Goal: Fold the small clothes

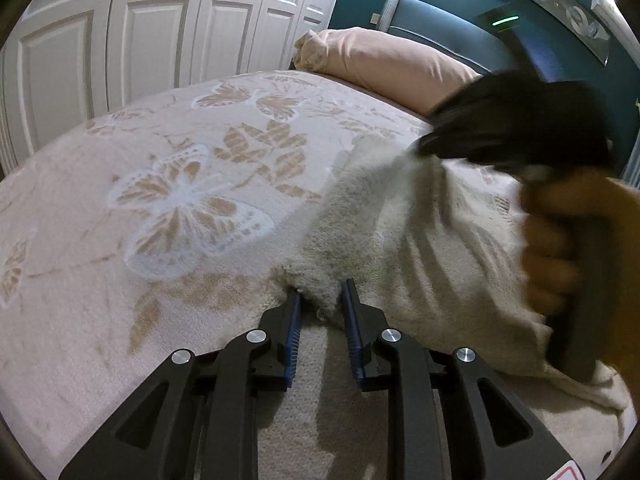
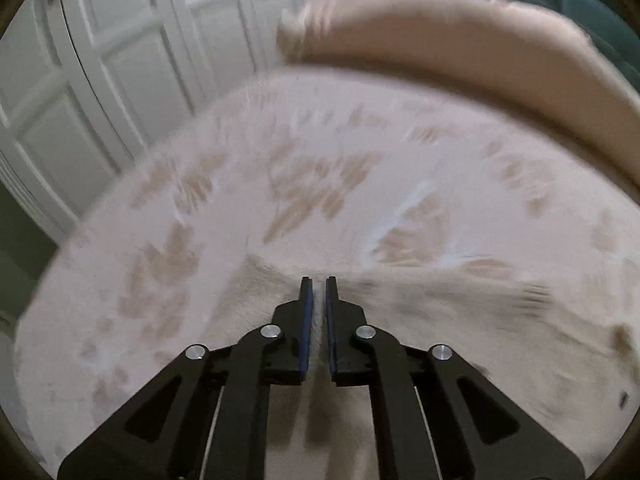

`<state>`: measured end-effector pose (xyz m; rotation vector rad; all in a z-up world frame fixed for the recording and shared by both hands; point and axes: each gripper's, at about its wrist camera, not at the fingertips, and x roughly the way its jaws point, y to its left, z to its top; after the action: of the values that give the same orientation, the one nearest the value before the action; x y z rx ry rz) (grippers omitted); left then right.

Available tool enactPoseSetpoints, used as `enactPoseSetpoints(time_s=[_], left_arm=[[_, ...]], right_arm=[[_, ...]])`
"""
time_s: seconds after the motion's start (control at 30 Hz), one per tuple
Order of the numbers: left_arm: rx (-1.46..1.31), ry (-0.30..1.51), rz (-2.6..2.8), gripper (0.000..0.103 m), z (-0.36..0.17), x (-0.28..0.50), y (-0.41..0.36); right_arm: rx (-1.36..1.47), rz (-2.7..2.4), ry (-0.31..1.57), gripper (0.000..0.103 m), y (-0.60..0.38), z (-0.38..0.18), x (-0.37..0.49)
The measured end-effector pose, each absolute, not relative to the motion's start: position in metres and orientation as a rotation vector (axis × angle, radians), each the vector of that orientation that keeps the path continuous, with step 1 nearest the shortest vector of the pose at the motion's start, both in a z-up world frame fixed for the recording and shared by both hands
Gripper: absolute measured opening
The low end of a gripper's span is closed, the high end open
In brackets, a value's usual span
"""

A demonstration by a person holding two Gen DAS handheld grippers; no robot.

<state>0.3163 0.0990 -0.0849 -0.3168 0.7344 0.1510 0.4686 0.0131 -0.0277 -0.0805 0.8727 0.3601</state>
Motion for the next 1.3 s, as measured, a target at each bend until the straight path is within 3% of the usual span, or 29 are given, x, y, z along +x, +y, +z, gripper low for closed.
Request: enactPoseSetpoints(time_s=[0.1, 0.3, 0.5, 0.57, 0.6, 0.8, 0.9, 0.93, 1.1, 1.3], left_arm=[[-0.313, 0.736, 0.153, 0.021, -0.085, 0.317, 0.099], [-0.291, 0.744, 0.163, 0.022, -0.085, 0.318, 0.096], [-0.271, 0.777, 0.168, 0.025, -0.081, 0.322, 0.093], [-0.275, 0.793, 0.167, 0.025, -0.077, 0.324, 0.094], [-0.284, 0.806, 0.160, 0.025, -0.075, 0.326, 0.096], [-0.243, 0.857, 0.173, 0.018, -0.062, 0.332, 0.096], [-0.188, 0.856, 0.182, 0.020, -0.080, 0.330, 0.090], [-0.171, 0.850, 0.190, 0.021, -0.079, 0.329, 0.087], [-0.062, 0.847, 0.232, 0.021, -0.081, 0.330, 0.071], [0.019, 0.843, 0.271, 0.021, -0.082, 0.331, 0.060]], right_arm=[[0.035, 0.258, 0.821, 0.037, -0.062, -0.006, 0.420], [0.276, -0.129, 0.823, 0.043, -0.250, -0.023, 0.300], [0.446, -0.141, 0.881, 0.043, -0.305, -0.048, 0.270], [0.426, -0.085, 0.883, 0.028, -0.293, -0.046, 0.281], [0.404, -0.060, 0.882, 0.006, -0.288, -0.042, 0.285], [0.355, -0.075, 0.724, 0.006, -0.287, -0.003, 0.262], [0.298, -0.167, 0.895, 0.005, -0.301, -0.067, 0.268], [0.312, -0.150, 0.872, 0.004, -0.303, -0.076, 0.264], [0.412, -0.185, 0.843, 0.018, -0.308, -0.047, 0.253], [0.403, -0.202, 0.740, 0.017, -0.290, -0.023, 0.231]])
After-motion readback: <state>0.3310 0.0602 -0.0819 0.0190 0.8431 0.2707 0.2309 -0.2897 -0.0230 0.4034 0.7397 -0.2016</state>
